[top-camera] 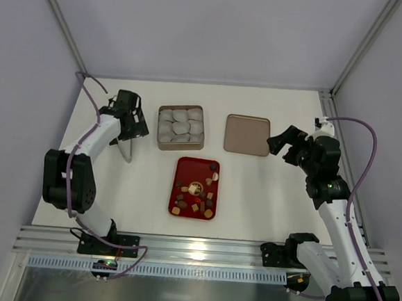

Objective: Pack the chocolate

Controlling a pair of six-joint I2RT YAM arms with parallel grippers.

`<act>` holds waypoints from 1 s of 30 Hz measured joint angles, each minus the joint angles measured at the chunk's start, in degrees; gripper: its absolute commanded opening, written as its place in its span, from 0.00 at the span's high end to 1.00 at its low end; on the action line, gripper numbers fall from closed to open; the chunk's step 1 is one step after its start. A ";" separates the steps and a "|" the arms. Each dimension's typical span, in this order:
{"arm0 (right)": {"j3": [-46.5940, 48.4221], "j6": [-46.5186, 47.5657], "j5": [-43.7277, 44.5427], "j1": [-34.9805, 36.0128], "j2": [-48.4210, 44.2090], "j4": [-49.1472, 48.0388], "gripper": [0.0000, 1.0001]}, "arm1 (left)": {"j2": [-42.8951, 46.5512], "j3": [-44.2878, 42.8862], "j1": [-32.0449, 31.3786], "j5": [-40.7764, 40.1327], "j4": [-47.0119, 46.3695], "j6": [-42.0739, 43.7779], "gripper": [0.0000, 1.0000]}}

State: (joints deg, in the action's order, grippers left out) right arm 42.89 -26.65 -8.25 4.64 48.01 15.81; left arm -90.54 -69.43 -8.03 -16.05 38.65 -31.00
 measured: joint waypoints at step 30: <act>0.02 0.24 -3.93 0.00 0.90 0.13 0.00 | -18.40 -2.99 9.55 5.18 -6.75 1.44 0.18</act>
State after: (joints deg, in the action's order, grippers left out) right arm 42.92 -26.41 -12.19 4.64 48.90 15.94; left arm -108.95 -72.42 1.52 -10.87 31.90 -29.56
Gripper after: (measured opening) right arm 0.996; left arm 0.863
